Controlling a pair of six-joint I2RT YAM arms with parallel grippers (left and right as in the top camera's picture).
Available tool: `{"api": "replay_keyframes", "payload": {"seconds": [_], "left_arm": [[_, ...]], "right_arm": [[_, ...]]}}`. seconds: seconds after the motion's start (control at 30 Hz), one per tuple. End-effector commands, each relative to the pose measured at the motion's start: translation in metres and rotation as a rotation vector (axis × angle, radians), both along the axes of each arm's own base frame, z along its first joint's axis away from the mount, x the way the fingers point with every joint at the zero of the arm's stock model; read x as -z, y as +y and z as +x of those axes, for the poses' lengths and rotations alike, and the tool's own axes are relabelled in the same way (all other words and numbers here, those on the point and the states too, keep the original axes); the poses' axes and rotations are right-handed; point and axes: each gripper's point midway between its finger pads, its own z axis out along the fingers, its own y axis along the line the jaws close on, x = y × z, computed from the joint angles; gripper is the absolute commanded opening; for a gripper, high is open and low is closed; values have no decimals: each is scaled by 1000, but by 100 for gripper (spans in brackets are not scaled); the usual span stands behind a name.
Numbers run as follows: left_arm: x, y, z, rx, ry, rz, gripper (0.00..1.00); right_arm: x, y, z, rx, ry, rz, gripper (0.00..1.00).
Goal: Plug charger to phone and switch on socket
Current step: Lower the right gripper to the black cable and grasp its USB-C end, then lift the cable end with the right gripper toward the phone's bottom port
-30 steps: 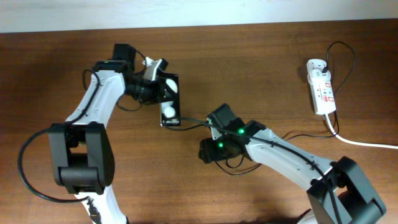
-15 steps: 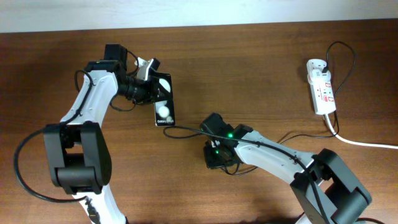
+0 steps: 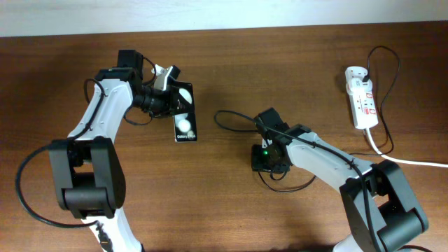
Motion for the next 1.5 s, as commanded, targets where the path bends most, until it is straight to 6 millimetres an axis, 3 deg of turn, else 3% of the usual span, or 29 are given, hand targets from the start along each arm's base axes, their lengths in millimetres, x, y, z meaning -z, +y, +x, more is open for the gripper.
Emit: {"api": "replay_keyframes", "payload": {"seconds": [0.0,0.13,0.23,0.3,0.53,0.67,0.83,0.87,0.9,0.93,0.97,1.0,1.1,1.2,1.37,1.47], "left_arm": [[-3,-2,1,-5,7,-24,0],[-3,-2,1,-5,6,-23,0],[-3,-2,1,-5,6,-23,0],[-3,-2,1,-5,4,-23,0],[-3,-2,1,-5,4,-24,0],[-3,-2,1,-5,4,-24,0],[-4,-2,2,-4,-1,-26,0],[-5,-3,2,-2,-1,-35,0],[-8,-6,1,8,-8,-58,0],[-18,-14,-1,56,-48,-127,0],[-29,-22,-5,101,-85,-214,0],[-37,-28,-9,130,-107,-286,0],[-50,-31,-16,139,-109,-413,0],[-70,-21,-11,129,-173,-547,0],[-69,-11,-5,108,-192,-543,0],[-68,-11,-6,62,-97,-548,0]], "right_arm": [[4,-1,3,-1,-3,-15,41],[1,5,15,-113,-81,-2,40],[0,7,19,-186,-115,-2,31],[1,6,18,-189,-115,-4,25],[11,3,22,-184,-115,-34,25],[9,7,31,-182,-153,-18,4],[5,13,30,-184,-144,19,4],[-4,23,30,-219,-144,91,4],[-37,51,23,-354,-167,321,4],[-70,68,14,-430,-191,503,4],[-98,79,2,-500,-211,646,4],[-114,85,-10,-566,-225,720,4],[-131,100,-37,-691,-223,869,4],[-130,119,-48,-714,-221,906,4],[-132,185,-26,-526,-368,748,4],[-139,206,-19,-467,-491,692,4]]}}
